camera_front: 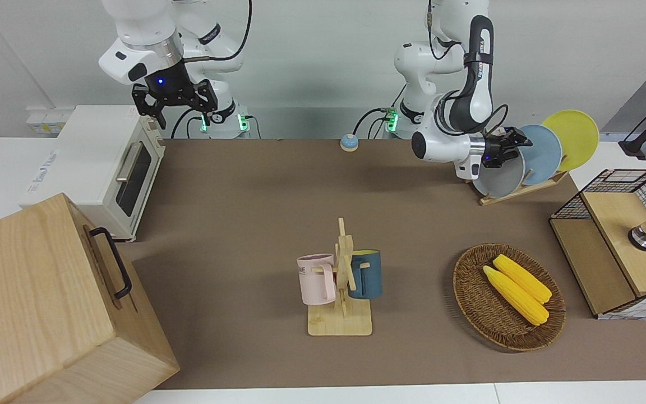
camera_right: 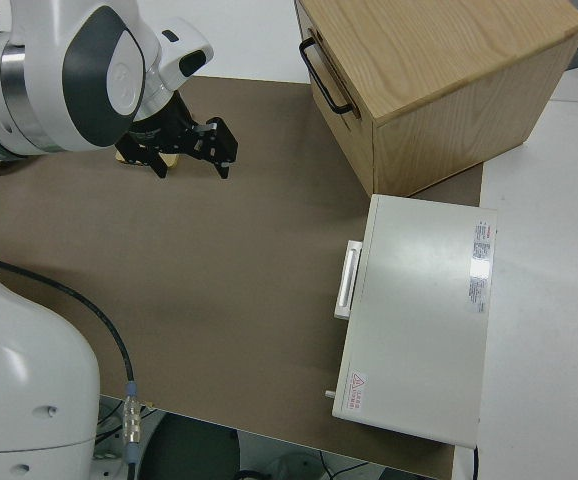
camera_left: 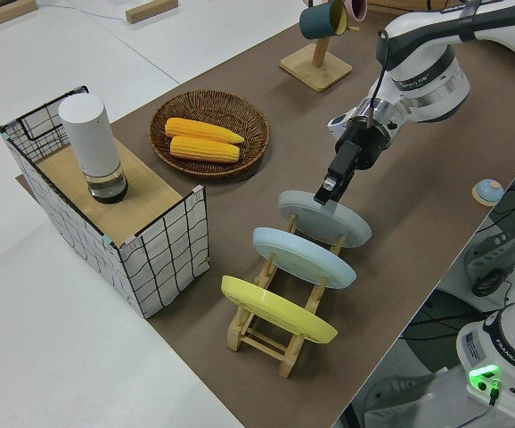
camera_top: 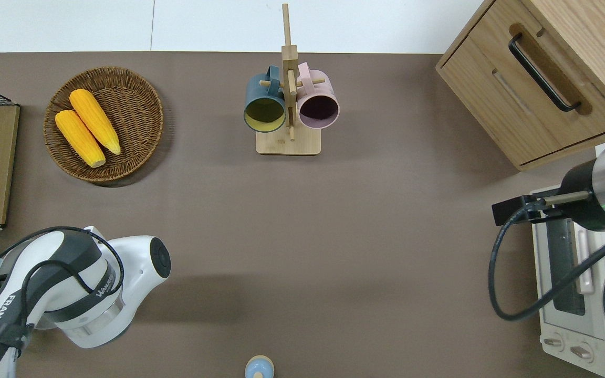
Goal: Pick gray plate from table and place it on lower plate rack with left arm
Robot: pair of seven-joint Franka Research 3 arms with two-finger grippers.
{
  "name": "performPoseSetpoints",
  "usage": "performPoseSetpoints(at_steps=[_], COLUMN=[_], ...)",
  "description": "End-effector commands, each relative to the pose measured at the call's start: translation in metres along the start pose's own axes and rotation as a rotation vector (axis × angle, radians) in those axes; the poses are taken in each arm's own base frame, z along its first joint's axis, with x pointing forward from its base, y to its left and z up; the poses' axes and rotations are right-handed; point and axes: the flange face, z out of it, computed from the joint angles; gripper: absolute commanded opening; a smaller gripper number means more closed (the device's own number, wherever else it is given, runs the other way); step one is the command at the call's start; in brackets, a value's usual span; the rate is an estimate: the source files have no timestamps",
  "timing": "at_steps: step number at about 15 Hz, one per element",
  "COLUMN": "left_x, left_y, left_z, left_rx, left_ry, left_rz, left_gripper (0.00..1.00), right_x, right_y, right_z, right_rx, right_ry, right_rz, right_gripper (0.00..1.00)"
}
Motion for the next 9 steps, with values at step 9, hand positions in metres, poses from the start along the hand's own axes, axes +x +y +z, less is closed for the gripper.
performPoseSetpoints(at_steps=[9], left_x=[0.065], left_y=[-0.108], left_z=[-0.072], left_rx=[-0.405], left_ry=[-0.094], left_rz=[-0.080], left_gripper=[1.00], right_x=[-0.003], right_y=[0.001], right_z=[-0.003], right_rx=[0.010], right_ry=[-0.006], right_rz=[0.003], right_gripper=[0.987])
